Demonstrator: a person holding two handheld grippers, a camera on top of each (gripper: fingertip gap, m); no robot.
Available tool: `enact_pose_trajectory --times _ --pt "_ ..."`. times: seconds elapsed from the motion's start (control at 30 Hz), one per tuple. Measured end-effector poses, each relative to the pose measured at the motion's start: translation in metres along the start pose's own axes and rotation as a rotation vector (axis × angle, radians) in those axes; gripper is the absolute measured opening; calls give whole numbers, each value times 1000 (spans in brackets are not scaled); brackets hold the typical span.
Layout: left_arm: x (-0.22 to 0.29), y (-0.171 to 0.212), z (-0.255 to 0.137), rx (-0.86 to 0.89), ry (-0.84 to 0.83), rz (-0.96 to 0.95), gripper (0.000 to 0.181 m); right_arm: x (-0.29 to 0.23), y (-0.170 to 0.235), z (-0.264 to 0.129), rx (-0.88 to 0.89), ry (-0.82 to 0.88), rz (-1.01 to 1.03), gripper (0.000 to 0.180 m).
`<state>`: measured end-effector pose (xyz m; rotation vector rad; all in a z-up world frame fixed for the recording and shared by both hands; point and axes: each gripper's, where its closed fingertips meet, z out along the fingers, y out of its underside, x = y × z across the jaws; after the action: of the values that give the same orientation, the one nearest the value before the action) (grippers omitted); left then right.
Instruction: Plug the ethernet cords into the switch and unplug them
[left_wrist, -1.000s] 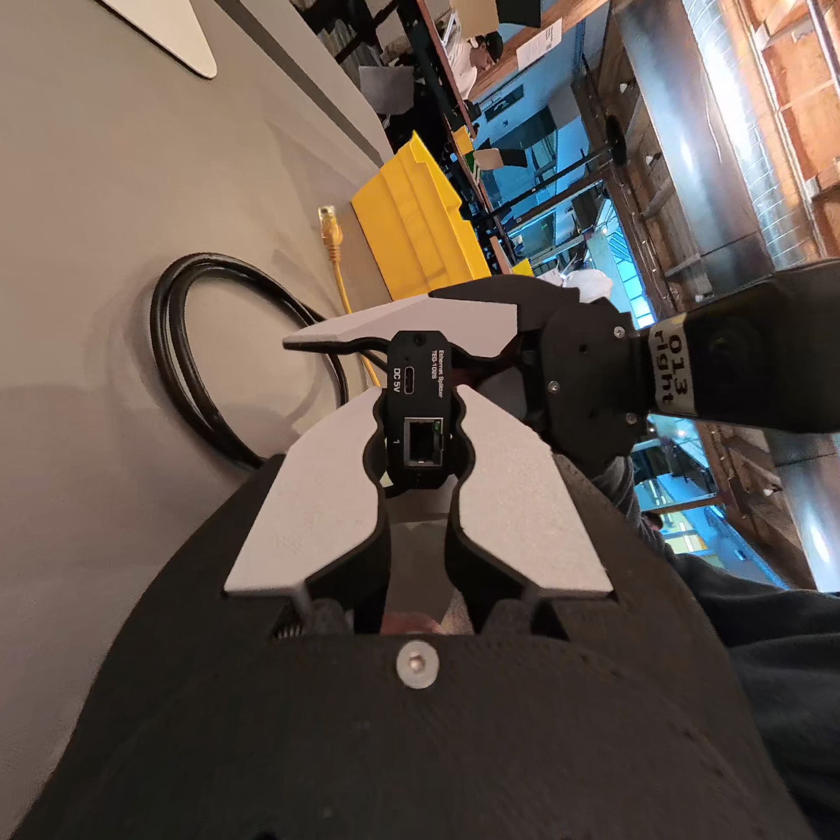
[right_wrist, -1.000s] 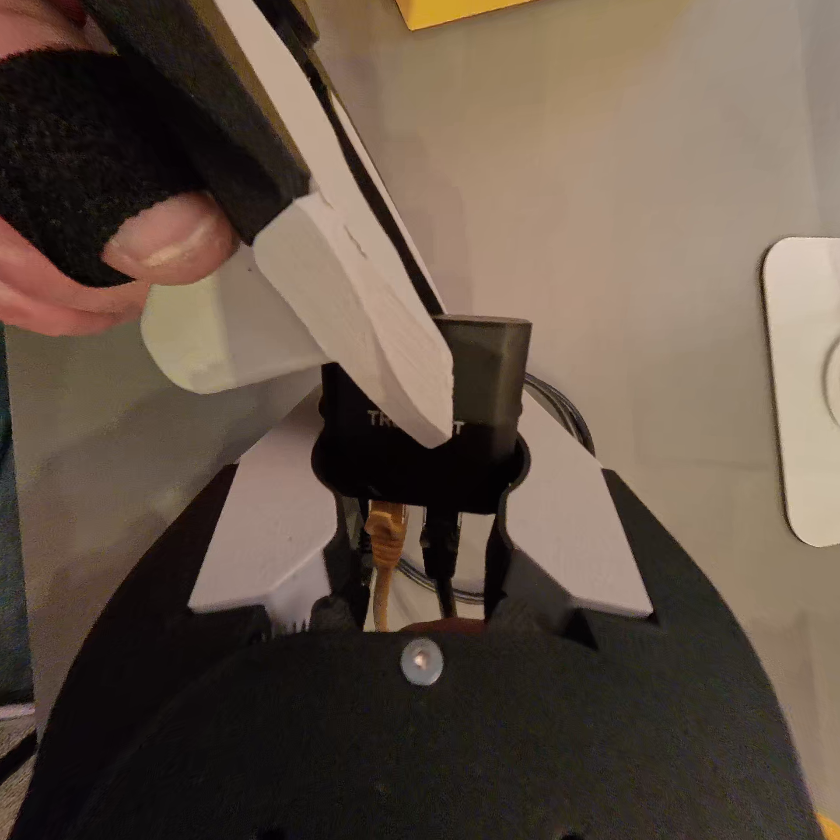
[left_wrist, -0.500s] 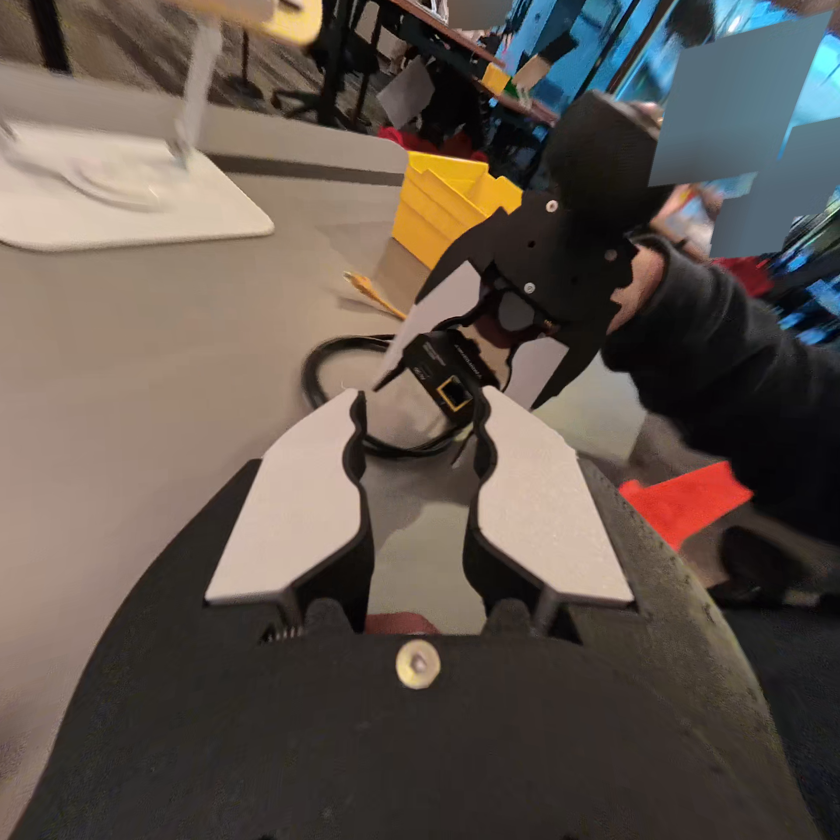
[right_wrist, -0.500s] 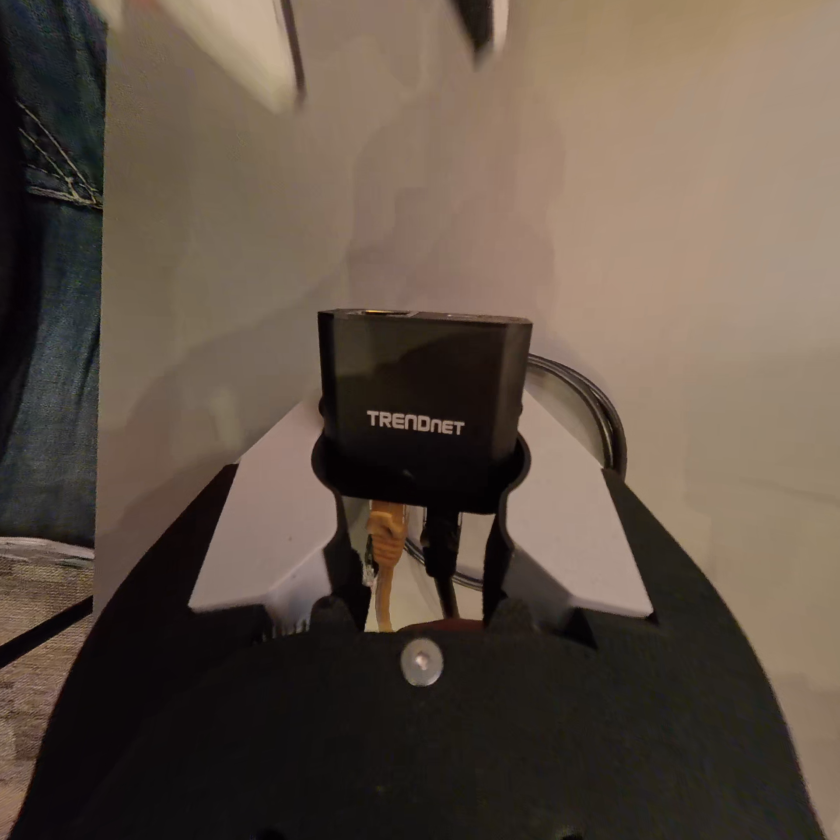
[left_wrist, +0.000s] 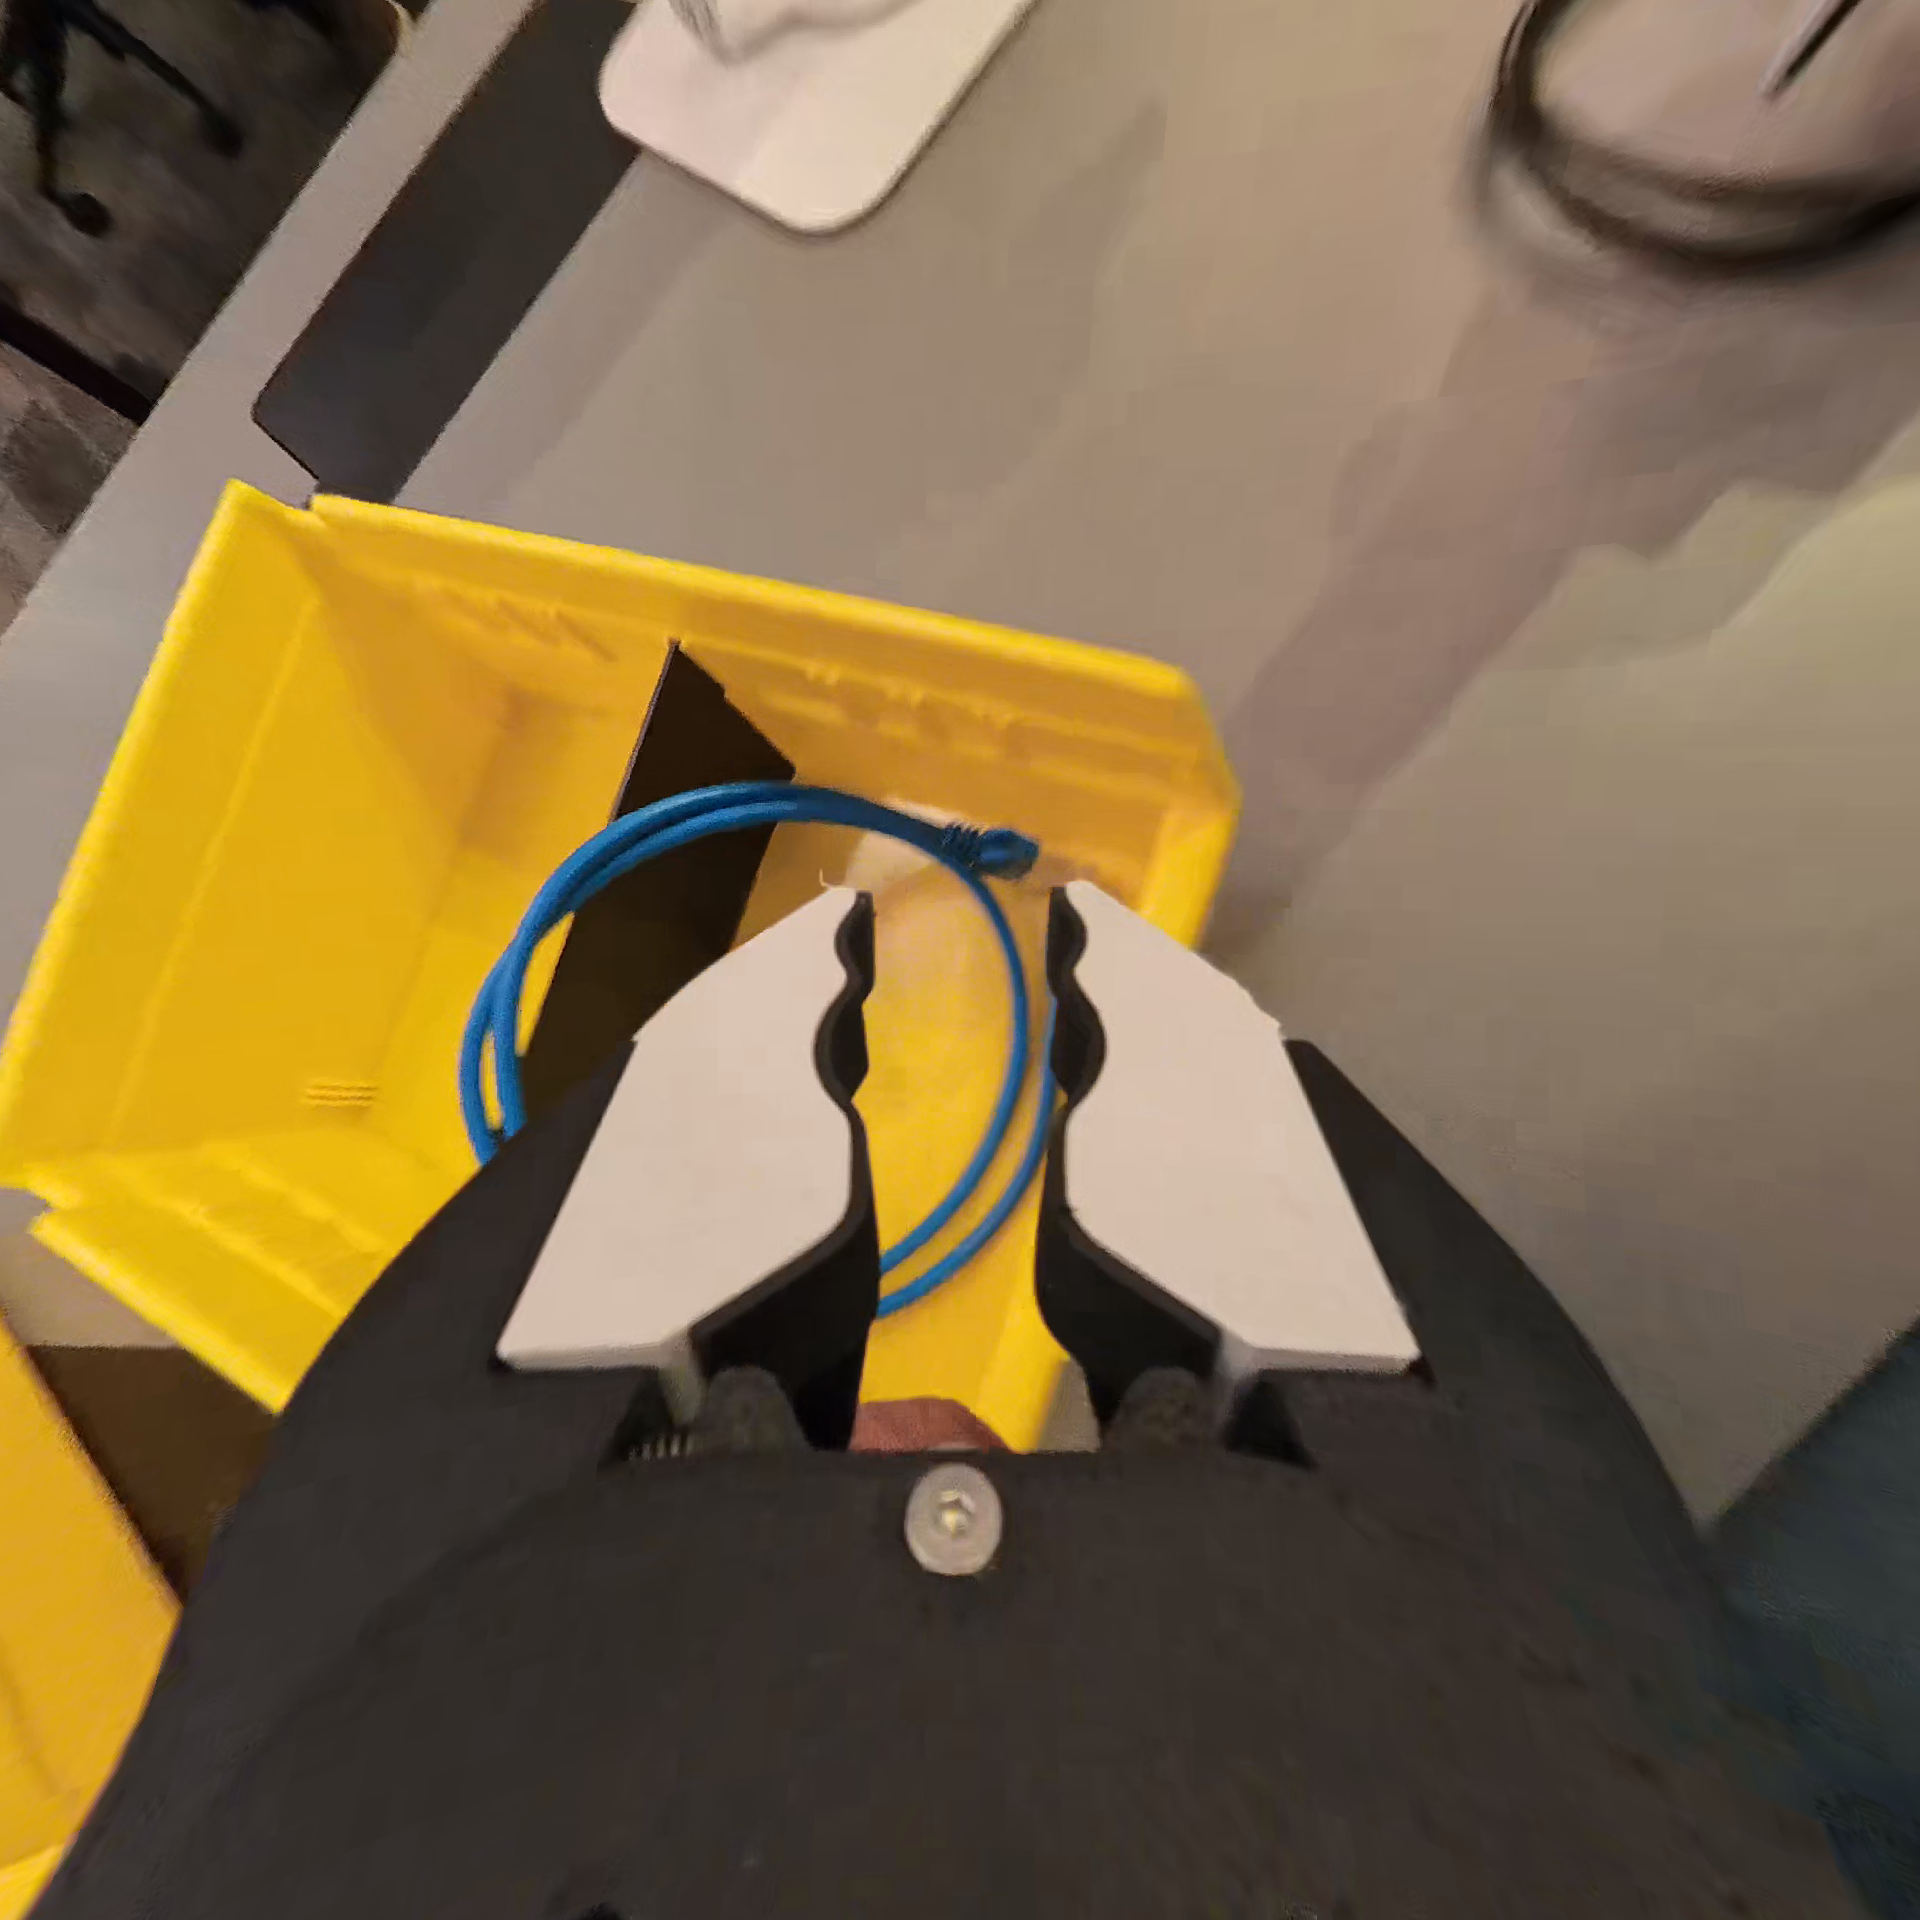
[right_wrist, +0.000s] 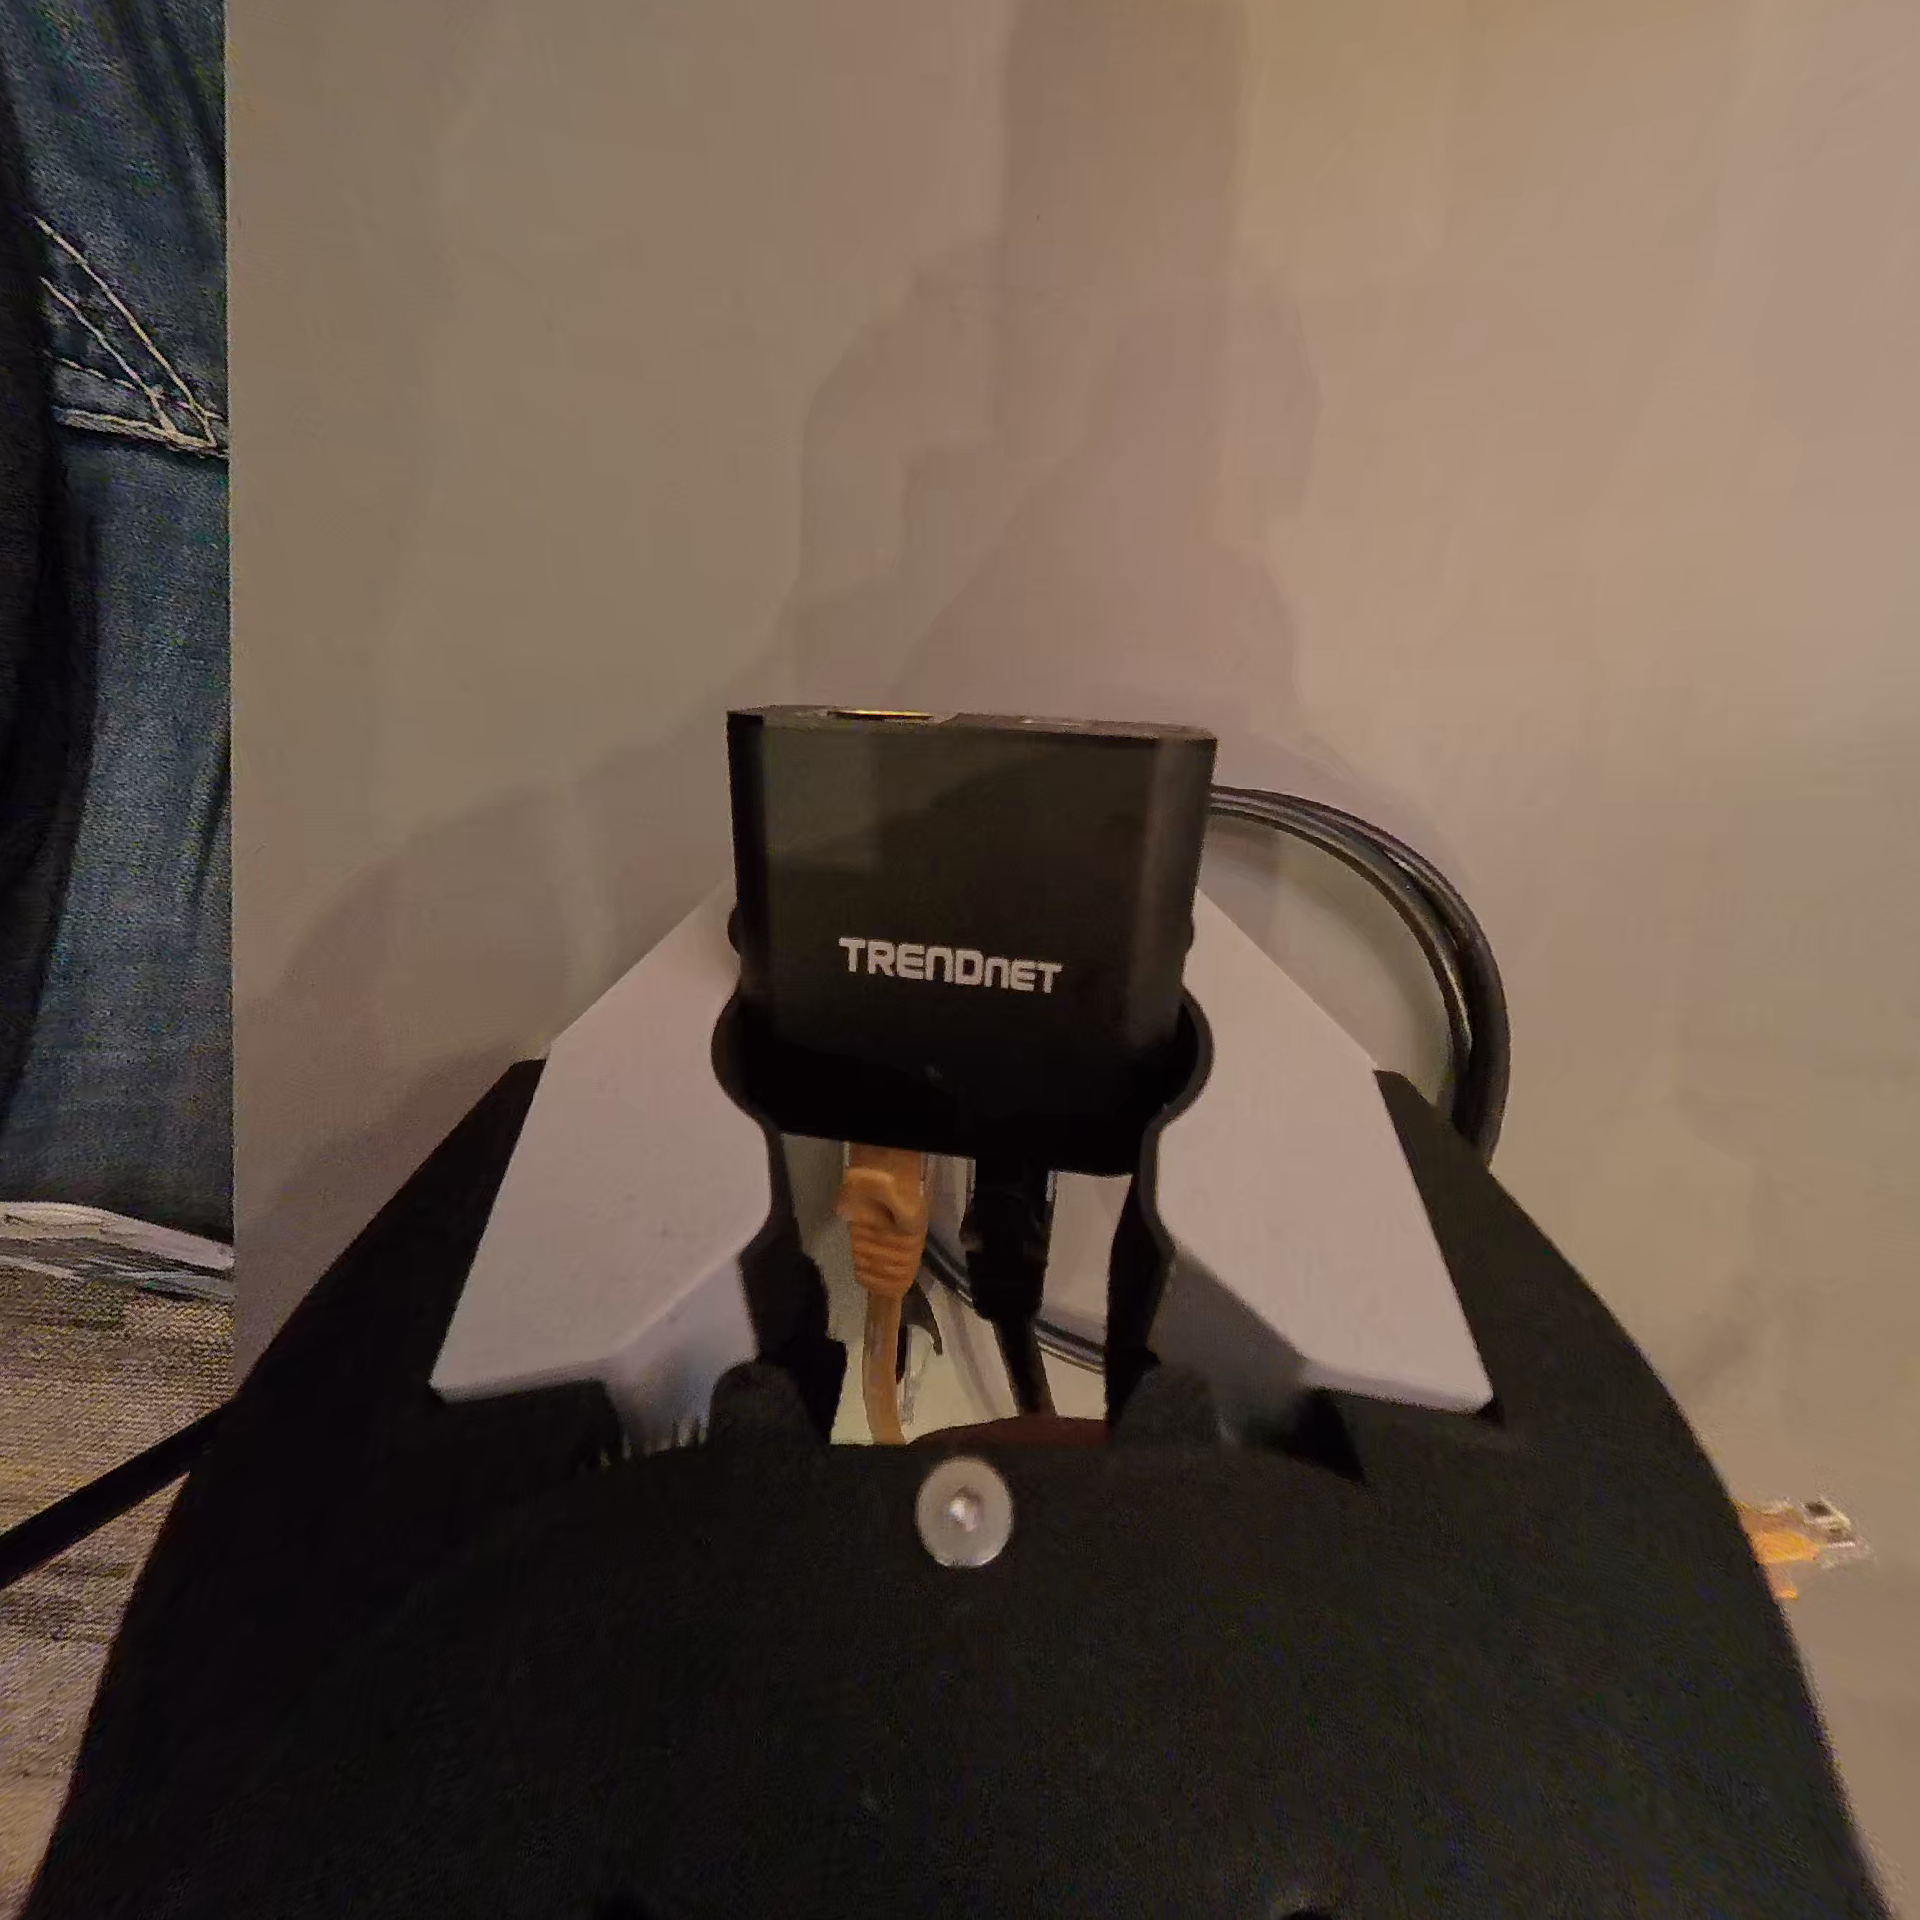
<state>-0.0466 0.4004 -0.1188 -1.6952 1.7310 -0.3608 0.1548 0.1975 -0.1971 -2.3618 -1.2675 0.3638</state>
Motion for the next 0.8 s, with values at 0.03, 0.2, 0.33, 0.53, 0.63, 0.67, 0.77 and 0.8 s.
enact_pose_trajectory --times 0.03,0.2,0.33,0.53,0.63,0.67,0.77,0.8 --pt "-4 3 6 -19 3 66 32 0 1 0 -3 0 3 72" --pt "-14 1 31 -27 16 396 34 0 7 -1 -9 0 17 72" --pt "-20 7 48 -37 -26 701 39 2 11 -2 -14 5 29 72" --pt "-1 28 69 -60 -38 1119 39 3 12 2 -11 -1 29 72" --pt "-5 38 77 -90 -48 1298 34 4 12 4 -15 1 20 72" --pt "-4 39 78 -91 -35 1340 35 5 11 5 -12 1 20 72" --pt "-4 38 84 -105 -31 1457 38 6 9 5 -3 1 22 72" --pt "-4 39 87 -116 -28 1494 38 6 9 6 -1 0 23 72"
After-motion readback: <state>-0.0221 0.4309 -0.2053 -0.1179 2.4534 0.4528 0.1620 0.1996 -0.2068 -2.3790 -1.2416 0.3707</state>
